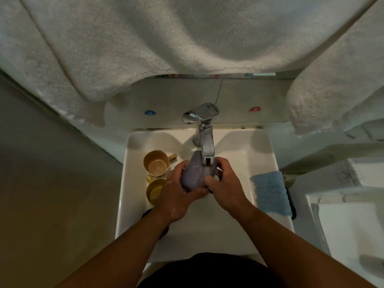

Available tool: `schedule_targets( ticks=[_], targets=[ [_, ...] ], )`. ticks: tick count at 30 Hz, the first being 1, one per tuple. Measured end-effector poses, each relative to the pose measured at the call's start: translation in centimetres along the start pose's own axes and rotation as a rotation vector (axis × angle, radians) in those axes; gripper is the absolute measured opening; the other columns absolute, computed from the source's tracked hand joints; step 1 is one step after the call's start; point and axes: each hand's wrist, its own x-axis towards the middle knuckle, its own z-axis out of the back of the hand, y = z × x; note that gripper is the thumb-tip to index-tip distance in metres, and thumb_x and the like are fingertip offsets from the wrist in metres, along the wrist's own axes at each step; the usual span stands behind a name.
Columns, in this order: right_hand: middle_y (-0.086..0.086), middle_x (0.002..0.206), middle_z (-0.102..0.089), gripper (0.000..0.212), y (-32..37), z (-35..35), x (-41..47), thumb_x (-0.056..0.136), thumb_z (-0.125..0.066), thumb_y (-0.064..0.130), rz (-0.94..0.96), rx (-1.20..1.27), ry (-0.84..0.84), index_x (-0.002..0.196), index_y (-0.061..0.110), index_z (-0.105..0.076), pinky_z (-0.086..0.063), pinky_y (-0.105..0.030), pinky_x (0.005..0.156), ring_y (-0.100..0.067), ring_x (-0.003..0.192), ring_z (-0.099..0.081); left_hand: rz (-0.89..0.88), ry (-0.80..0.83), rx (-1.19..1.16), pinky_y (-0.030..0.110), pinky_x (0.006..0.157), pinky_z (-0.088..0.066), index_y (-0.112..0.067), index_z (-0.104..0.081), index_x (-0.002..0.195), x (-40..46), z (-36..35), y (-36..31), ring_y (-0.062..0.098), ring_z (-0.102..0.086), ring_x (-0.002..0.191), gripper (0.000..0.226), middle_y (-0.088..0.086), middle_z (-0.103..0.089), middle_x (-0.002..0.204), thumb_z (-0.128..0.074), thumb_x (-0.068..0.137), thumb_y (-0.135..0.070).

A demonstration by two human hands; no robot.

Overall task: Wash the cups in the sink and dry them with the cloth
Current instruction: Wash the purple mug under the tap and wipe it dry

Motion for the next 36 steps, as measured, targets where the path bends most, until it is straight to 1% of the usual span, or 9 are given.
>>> schedule_targets(
  ticks=[6, 11, 17, 20, 22, 26, 29, 33, 36],
  targets=[
    [0.004, 0.117, -0.064, 0.045, 0.4, 0.1, 0.2, 0.086, -0.065, 0.013, -0.021, -0.032, -0.019, 0.127, 0.027, -0.052, -0.060, -0.040, 0.087, -0.017, 0.105, -0.062, -0.004, -0.012, -0.024, 0.005, 0.074, -0.050, -0.026, -0.039, 0.144, 0.0, -0.3, -0.1, 0.003, -0.057, 0.106, 0.091, -0.011, -0.052, 0.131, -0.091, 0.069, -0.033],
    [0.005, 0.100, -0.068, 0.016, 0.8, 0.1, 0.7, 0.093, -0.060, 0.020, 0.005, -0.040, -0.175, 0.108, 0.024, -0.062, -0.052, -0.023, 0.070, -0.010, 0.086, -0.062, -0.003, -0.008, 0.018, 0.017, 0.084, -0.050, -0.024, -0.039, 0.148, 0.1, -0.3, 0.4, 0.011, -0.057, 0.115, 0.094, -0.003, -0.056, 0.141, -0.090, 0.071, -0.036],
    [0.015, 0.106, -0.061, 0.050, 0.1, 0.3, 0.3, 0.081, -0.073, 0.015, -0.014, -0.059, 0.051, 0.123, 0.030, -0.050, -0.055, -0.018, 0.066, -0.009, 0.095, -0.062, -0.024, 0.014, 0.011, 0.016, 0.092, -0.045, -0.022, -0.033, 0.154, 0.1, -0.1, 0.4, 0.014, -0.052, 0.129, 0.096, 0.000, -0.050, 0.150, -0.081, 0.074, -0.045],
    [0.005, 0.097, -0.065, 0.021, 0.0, 0.7, 0.6, 0.090, -0.063, 0.020, -0.013, -0.048, -0.062, 0.110, 0.023, -0.059, -0.049, -0.014, 0.056, -0.015, 0.084, -0.063, -0.040, 0.049, 0.022, 0.009, 0.092, -0.045, -0.023, -0.035, 0.154, 0.3, 0.0, 0.7, 0.010, -0.050, 0.129, 0.087, -0.001, -0.049, 0.150, -0.082, 0.082, -0.033],
    [0.002, 0.089, -0.066, 0.012, -0.4, 0.9, 1.0, 0.091, -0.056, 0.034, -0.027, -0.037, -0.130, 0.094, 0.024, -0.062, -0.056, -0.028, 0.064, -0.021, 0.084, -0.064, -0.035, 0.062, -0.002, 0.016, 0.096, -0.049, -0.025, -0.034, 0.155, 0.6, 0.0, 0.7, 0.012, -0.050, 0.131, 0.082, -0.002, -0.048, 0.151, -0.079, 0.086, -0.031],
    [0.001, 0.081, -0.067, 0.035, -1.1, 1.6, 0.7, 0.084, -0.049, 0.065, -0.024, -0.059, -0.124, 0.081, 0.031, -0.058, -0.058, -0.055, 0.073, -0.022, 0.083, -0.067, -0.015, 0.050, -0.069, 0.001, 0.074, -0.046, -0.034, -0.040, 0.142, 1.1, -0.9, -0.1, 0.010, -0.050, 0.118, 0.054, -0.007, -0.048, 0.136, -0.067, 0.096, -0.027],
    [-0.002, 0.080, -0.066, 0.028, -1.4, 1.9, 0.5, 0.094, -0.056, 0.053, 0.017, -0.100, -0.130, 0.083, 0.027, -0.056, -0.060, -0.053, 0.067, -0.023, 0.080, -0.068, 0.008, -0.006, -0.069, 0.009, 0.079, -0.049, -0.031, -0.047, 0.137, 1.7, -1.7, 0.0, 0.015, -0.058, 0.117, 0.049, -0.004, -0.057, 0.133, -0.070, 0.093, -0.036],
    [0.002, 0.087, -0.067, 0.019, -1.4, 2.1, 0.7, 0.092, -0.065, 0.045, 0.026, -0.094, 0.028, 0.089, 0.028, -0.056, -0.059, -0.037, 0.067, -0.018, 0.083, -0.066, 0.090, -0.089, -0.085, 0.002, 0.071, -0.043, -0.020, -0.052, 0.135, 1.5, -2.3, -0.3, 0.012, -0.059, 0.107, 0.079, -0.010, -0.059, 0.121, -0.067, 0.072, -0.066],
    [0.001, 0.086, -0.070, 0.021, -1.4, 2.0, 1.0, 0.093, -0.065, 0.046, 0.011, -0.001, 0.058, 0.089, 0.025, -0.064, -0.060, -0.043, 0.070, -0.020, 0.084, -0.069, 0.018, -0.108, 0.004, 0.001, 0.068, -0.043, -0.020, -0.048, 0.140, 0.9, -2.0, 0.0, 0.007, -0.056, 0.100, 0.066, -0.009, -0.056, 0.120, -0.075, 0.086, -0.048]
  ],
)
